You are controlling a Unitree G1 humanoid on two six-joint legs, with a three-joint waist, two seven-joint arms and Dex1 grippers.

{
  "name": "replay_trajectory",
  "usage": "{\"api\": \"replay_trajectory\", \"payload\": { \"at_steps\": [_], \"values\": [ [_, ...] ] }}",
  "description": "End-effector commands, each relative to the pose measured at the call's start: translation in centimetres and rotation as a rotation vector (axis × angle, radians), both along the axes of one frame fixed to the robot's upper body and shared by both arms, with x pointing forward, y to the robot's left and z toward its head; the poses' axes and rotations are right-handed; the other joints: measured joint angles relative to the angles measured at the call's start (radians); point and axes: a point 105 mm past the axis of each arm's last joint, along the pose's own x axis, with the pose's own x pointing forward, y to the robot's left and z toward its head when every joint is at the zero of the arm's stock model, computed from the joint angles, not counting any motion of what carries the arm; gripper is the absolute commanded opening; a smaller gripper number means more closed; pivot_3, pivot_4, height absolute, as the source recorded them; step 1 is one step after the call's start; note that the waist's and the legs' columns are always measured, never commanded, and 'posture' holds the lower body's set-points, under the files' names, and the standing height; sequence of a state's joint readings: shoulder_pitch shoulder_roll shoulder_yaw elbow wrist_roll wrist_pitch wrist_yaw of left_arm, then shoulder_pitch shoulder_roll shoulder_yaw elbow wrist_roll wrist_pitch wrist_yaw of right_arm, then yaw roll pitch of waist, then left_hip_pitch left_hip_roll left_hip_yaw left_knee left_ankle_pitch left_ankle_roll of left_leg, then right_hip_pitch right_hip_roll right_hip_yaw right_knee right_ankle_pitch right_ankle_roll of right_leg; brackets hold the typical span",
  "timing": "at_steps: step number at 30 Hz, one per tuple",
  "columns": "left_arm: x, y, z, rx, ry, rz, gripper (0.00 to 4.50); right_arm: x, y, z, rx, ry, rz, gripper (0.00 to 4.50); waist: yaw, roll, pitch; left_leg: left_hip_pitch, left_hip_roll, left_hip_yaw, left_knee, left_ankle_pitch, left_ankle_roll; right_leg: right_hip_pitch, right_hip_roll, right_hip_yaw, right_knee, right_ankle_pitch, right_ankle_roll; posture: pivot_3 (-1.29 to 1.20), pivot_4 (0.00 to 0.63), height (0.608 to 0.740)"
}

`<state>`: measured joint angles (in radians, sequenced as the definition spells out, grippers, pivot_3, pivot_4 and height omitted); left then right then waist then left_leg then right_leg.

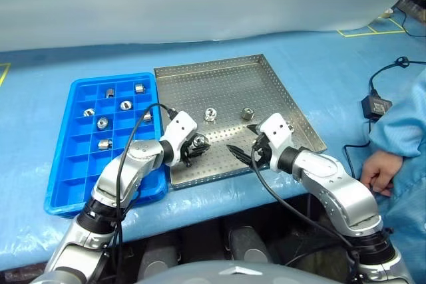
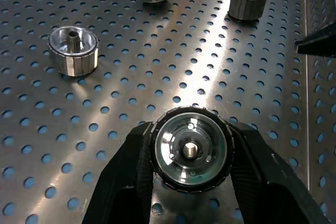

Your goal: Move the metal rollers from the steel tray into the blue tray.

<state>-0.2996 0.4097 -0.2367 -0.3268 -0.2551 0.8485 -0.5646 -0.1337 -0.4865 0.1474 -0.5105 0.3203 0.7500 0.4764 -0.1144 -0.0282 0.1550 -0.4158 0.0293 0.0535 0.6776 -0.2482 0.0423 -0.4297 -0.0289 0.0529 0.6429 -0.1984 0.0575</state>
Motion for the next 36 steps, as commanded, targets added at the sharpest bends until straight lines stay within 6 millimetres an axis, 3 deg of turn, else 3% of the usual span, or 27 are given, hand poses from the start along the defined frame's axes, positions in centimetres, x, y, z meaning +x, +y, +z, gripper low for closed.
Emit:
{"api": "replay_trajectory", "payload": {
  "at_steps": [1,7,13,22,35,36],
  "values": [
    [0.2,1.5,4.6,-0.098,-0.145,0.088,1.72,0.3,0.8,1.2,0.041,-0.039,0.049,4.50,0.007,0.000,0.000,0.000,0.000,0.000,0.000,0.000,0.000,0.000,0.000,0.000,0.000,0.000,0.000,-0.09,0.150,0.740],
    [-1.4,7.1,7.3,-0.027,-0.255,0.346,1.72,0.3,2.5,2.3,0.124,-0.053,0.172,4.50,0.035,0.000,0.000,0.001,0.000,0.000,0.000,0.000,0.000,0.000,0.001,0.000,0.000,0.001,-0.001,0.00,0.150,0.740],
    [-3.8,11.5,6.3,0.094,-0.231,0.642,1.72,0.8,3.7,2.4,0.120,-0.048,0.231,4.50,0.084,-0.001,0.000,0.001,0.000,-0.001,0.000,0.000,0.000,0.002,0.000,-0.001,-0.001,0.000,0.000,0.09,0.150,0.740],
    [-6.3,13.4,3.6,0.134,-0.127,0.772,1.72,1.1,4.8,2.2,0.097,-0.035,0.300,4.50,0.138,-0.001,0.001,0.001,0.000,-0.002,0.000,0.001,-0.001,0.002,-0.001,-0.004,0.000,0.002,-0.004,0.17,0.150,0.740],
    [-4.8,13.8,2.2,0.177,-0.100,0.789,1.72,1.2,4.8,2.3,0.089,-0.045,0.303,4.50,0.155,-0.001,0.001,0.000,0.000,-0.004,0.000,0.001,-0.002,0.001,-0.002,-0.007,-0.001,0.001,-0.005,0.16,0.150,0.740],
    [-4.6,13.7,2.2,0.173,-0.104,0.788,2.07,1.2,4.8,2.3,0.087,-0.046,0.301,4.50,0.155,-0.001,0.001,0.000,0.000,-0.004,0.000,0.001,-0.002,0.001,-0.002,-0.007,-0.001,0.001,-0.006,0.16,0.150,0.740]
  ]
}}
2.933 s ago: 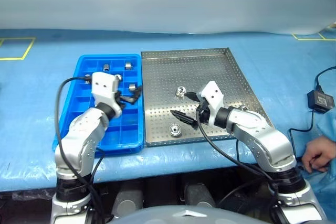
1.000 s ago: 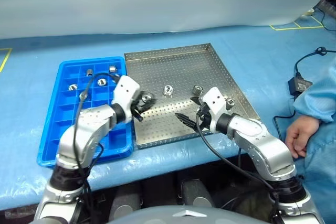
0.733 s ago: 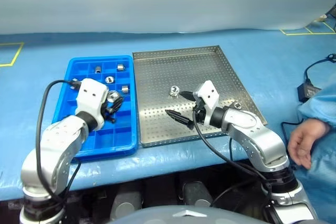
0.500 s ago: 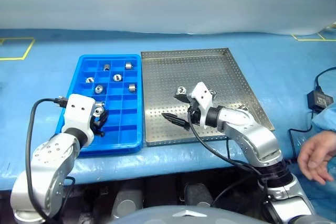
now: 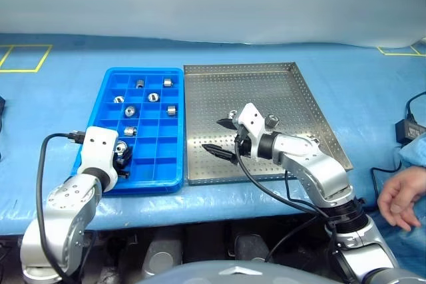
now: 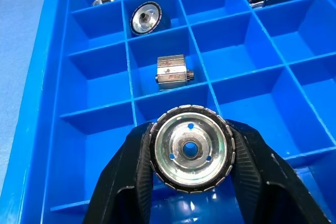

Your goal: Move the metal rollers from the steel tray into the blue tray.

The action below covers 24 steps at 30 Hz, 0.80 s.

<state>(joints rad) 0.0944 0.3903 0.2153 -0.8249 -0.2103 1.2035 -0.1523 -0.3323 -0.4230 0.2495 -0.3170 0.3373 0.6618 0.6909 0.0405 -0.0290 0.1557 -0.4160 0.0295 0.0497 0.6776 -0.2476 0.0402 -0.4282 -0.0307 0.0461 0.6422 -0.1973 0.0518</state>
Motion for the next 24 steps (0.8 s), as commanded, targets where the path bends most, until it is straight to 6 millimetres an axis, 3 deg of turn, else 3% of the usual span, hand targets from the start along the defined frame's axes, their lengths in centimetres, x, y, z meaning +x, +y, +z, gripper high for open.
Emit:
{"api": "replay_trajectory", "payload": {
  "at_steps": [1,6,11,15,19,24],
  "values": [
    [0.8,-0.3,0.9,0.023,-0.055,-0.008,2.44,0.2,0.1,1.2,0.016,-0.053,-0.001,4.50,0.000,0.000,0.000,0.000,0.000,0.000,0.000,0.000,0.000,0.000,0.000,0.000,0.000,0.000,0.000,0.15,0.150,0.740],
    [1.1,-0.4,1.2,0.016,-0.068,-0.005,3.96,0.2,-0.1,1.2,0.015,-0.057,-0.013,4.50,-0.002,0.000,0.000,0.000,0.000,0.000,0.000,0.000,0.000,0.000,-0.001,0.000,0.000,0.000,-0.001,0.15,0.150,0.740],
    [1.8,-2.0,2.4,-0.038,-0.136,-0.077,3.96,0.3,-0.4,1.1,0.003,-0.065,-0.033,4.50,-0.003,0.000,0.000,0.000,0.000,-0.001,0.000,0.000,0.000,0.000,-0.001,-0.001,0.000,0.000,-0.001,0.12,0.150,0.740],
    [2.7,-5.4,4.1,-0.145,-0.225,-0.246,3.96,0.3,-1.0,1.2,-0.008,-0.076,-0.060,4.50,-0.002,0.000,0.000,-0.001,-0.001,-0.001,0.000,0.000,0.000,0.000,-0.002,-0.002,0.000,0.000,-0.001,0.09,0.150,0.740],
    [4.8,-8.9,4.5,-0.145,-0.229,-0.425,3.96,0.4,-1.7,1.5,-0.024,-0.098,-0.100,4.50,-0.003,0.000,0.000,-0.001,-0.002,-0.001,0.000,0.000,0.000,0.000,-0.003,-0.002,0.000,0.000,-0.001,0.06,0.150,0.740],
    [8.8,-12.8,4.1,-0.157,-0.200,-0.572,3.96,-0.1,-2.6,1.6,-0.054,-0.125,-0.150,4.50,-0.019,0.000,0.000,-0.001,-0.002,0.000,0.000,0.000,0.000,0.000,-0.002,-0.002,0.000,0.000,-0.001,-0.03,0.150,0.740]
  ]
}}
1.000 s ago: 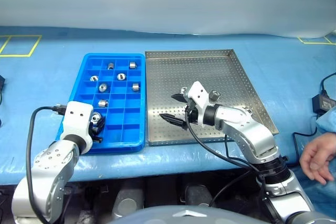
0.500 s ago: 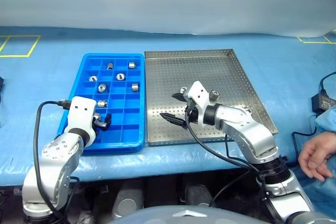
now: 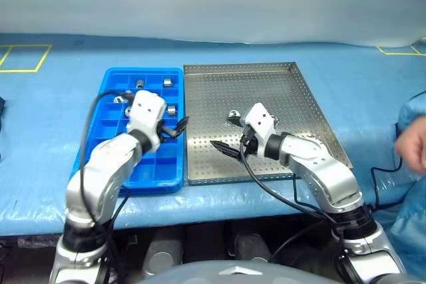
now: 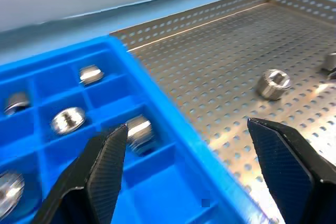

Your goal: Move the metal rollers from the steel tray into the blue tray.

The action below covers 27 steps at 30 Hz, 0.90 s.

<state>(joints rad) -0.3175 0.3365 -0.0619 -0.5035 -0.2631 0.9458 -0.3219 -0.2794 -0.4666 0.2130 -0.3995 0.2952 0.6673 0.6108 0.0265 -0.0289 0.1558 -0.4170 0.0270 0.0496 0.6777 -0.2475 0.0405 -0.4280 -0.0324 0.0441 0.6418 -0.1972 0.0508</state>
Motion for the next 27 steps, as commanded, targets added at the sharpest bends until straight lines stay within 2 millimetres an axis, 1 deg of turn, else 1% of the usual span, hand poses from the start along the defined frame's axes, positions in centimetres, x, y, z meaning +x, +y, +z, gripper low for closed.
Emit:
{"api": "replay_trajectory", "payload": {
  "at_steps": [1,5,11,14,16,22,26,27],
  "values": [
    [2.4,-2.4,-0.5,0.009,0.004,-0.087,3.96,-0.4,-0.7,1.2,0.001,-0.056,-0.044,4.50,-0.008,0.000,0.000,0.000,-0.001,0.000,0.000,0.000,0.000,0.000,0.001,0.000,0.000,0.000,0.000,-0.05,0.150,0.740],
    [4.2,-4.3,-1.5,0.026,0.031,-0.160,3.96,-0.9,-1.2,1.1,0.007,-0.057,-0.088,4.50,-0.039,0.000,0.000,-0.001,-0.002,0.000,0.000,0.000,0.000,0.000,0.003,0.001,-0.001,0.000,0.000,-0.12,0.150,0.740],
    [6.0,-5.6,-3.7,0.041,0.100,-0.200,3.96,-1.6,-1.5,0.5,0.012,-0.048,-0.138,4.50,-0.087,0.000,0.000,-0.001,-0.001,0.000,0.000,0.000,0.000,-0.001,0.004,0.002,-0.001,0.000,0.000,-0.20,0.150,0.740],
    [6.8,-5.9,-4.9,0.059,0.131,-0.189,3.96,-1.9,-1.6,0.4,0.016,-0.047,-0.153,4.50,-0.110,0.000,0.000,-0.001,-0.001,0.001,0.000,0.000,0.000,-0.001,0.005,0.003,0.000,-0.001,0.001,-0.23,0.150,0.740],
    [7.3,-6.0,-6.2,0.077,0.162,-0.172,3.96,-1.9,-1.6,0.2,0.013,-0.045,-0.164,4.50,-0.120,0.000,0.000,-0.001,-0.001,0.001,0.000,0.000,0.000,-0.001,0.005,0.004,0.000,-0.001,0.003,-0.24,0.150,0.740],
    [8.0,-6.1,-8.9,0.110,0.215,-0.132,3.96,-1.9,-1.2,-0.4,0.013,-0.026,-0.168,4.50,-0.148,0.000,0.000,0.000,0.000,0.000,0.000,0.000,0.000,0.000,0.005,0.005,0.000,-0.001,0.005,-0.26,0.150,0.740],
    [8.1,-5.9,-9.7,0.094,0.220,-0.094,3.96,-1.6,-1.1,-1.0,0.015,-0.004,-0.184,4.50,-0.160,0.001,-0.001,0.001,0.001,0.000,0.001,0.000,0.000,0.002,0.004,0.006,0.000,0.000,0.008,-0.27,0.150,0.740],
    [8.0,-6.0,-9.8,0.086,0.222,-0.097,3.79,-1.6,-1.1,-1.0,0.017,0.000,-0.183,4.50,-0.161,0.001,-0.001,0.002,0.001,0.000,0.002,0.000,0.000,0.002,0.004,0.007,0.000,0.000,0.009,-0.27,0.150,0.740]
  ]
}}
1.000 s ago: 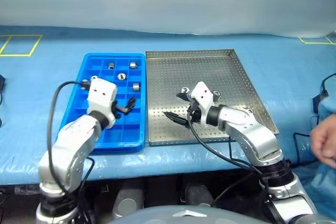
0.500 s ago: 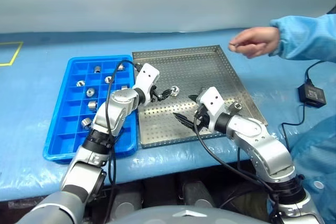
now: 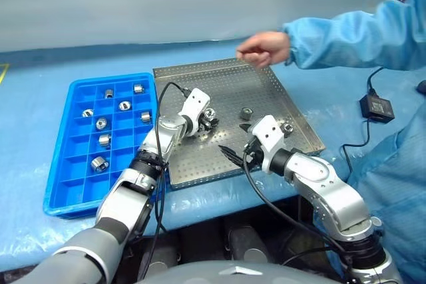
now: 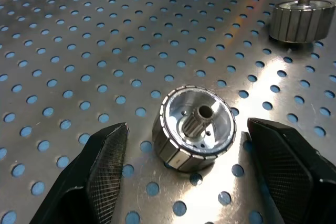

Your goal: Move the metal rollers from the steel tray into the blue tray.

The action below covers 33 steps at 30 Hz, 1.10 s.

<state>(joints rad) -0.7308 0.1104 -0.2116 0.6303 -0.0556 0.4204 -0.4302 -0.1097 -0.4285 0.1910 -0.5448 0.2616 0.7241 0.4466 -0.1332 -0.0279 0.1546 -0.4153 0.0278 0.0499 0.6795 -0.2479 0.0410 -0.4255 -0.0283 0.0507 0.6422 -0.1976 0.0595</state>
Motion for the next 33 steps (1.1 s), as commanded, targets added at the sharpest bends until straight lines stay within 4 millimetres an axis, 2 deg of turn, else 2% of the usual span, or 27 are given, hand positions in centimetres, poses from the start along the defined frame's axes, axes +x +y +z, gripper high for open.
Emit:
{"api": "replay_trajectory", "payload": {
  "at_steps": [1,6,7,10,16,21,24,27,33],
  "values": [
    [-0.4,0.1,-1.1,-0.004,0.030,0.014,3.59,0.1,0.3,0.5,0.011,-0.019,0.000,4.50,-0.004,0.000,0.000,0.000,0.000,0.000,0.001,0.000,0.000,0.000,0.000,0.000,0.000,0.000,0.001,-0.26,0.150,0.740],
    [-0.5,0.4,-1.1,-0.005,0.030,0.015,2.12,0.2,0.3,0.2,0.011,-0.005,0.007,4.50,-0.014,0.000,0.000,0.000,0.000,0.001,0.001,0.000,0.001,0.000,0.000,0.001,0.000,0.001,0.002,-0.24,0.150,0.740],
    [-0.4,0.5,-1.1,-0.005,0.027,0.019,2.12,0.3,0.3,0.2,0.010,-0.003,0.006,4.50,-0.014,0.000,0.000,0.000,0.000,0.000,0.001,0.000,0.001,0.000,0.000,0.001,0.000,0.001,0.002,-0.24,0.150,0.740],
    [-0.5,0.5,-0.5,-0.028,0.009,0.004,1.71,0.4,0.4,0.1,0.008,-0.001,0.009,4.50,-0.014,0.000,0.000,-0.001,0.000,0.000,0.000,0.000,0.001,-0.001,0.000,0.001,0.000,0.001,0.001,-0.23,0.150,0.740],
    [-0.9,0.5,1.7,-0.080,-0.056,-0.026,1.71,0.7,0.7,0.0,0.009,0.000,0.018,4.50,-0.014,0.000,0.000,-0.001,0.000,0.000,0.000,0.000,0.001,-0.002,0.000,0.002,0.000,0.002,0.000,-0.21,0.150,0.740],
    [-3.5,1.3,6.0,-0.206,-0.150,-0.091,1.71,0.9,0.5,0.0,0.013,0.001,0.021,4.50,-0.018,0.001,0.000,-0.002,0.000,0.001,-0.001,0.000,0.001,-0.004,0.000,0.003,0.001,0.006,0.002,-0.18,0.150,0.740],
    [-6.2,3.4,8.3,-0.208,-0.207,-0.089,1.71,1.0,0.3,0.3,0.022,0.001,0.032,4.50,-0.014,0.001,0.001,-0.002,0.001,0.001,-0.002,0.000,0.000,-0.005,0.000,0.003,0.001,0.006,0.001,-0.14,0.150,0.740],
    [-8.1,5.7,9.6,-0.191,-0.250,-0.005,1.71,1.3,0.2,0.3,0.019,0.001,0.042,4.50,-0.004,0.001,0.001,-0.001,0.001,0.001,-0.002,0.000,0.000,-0.004,0.000,0.002,0.001,0.005,0.001,-0.08,0.150,0.740],
    [-13.0,11.0,9.8,-0.036,-0.275,0.246,1.71,1.9,1.7,0.5,0.025,0.002,0.125,4.50,0.044,0.000,0.001,0.000,0.001,0.001,-0.002,0.000,0.000,-0.003,0.000,0.002,0.001,0.002,-0.003,0.04,0.150,0.740]
  ]
}}
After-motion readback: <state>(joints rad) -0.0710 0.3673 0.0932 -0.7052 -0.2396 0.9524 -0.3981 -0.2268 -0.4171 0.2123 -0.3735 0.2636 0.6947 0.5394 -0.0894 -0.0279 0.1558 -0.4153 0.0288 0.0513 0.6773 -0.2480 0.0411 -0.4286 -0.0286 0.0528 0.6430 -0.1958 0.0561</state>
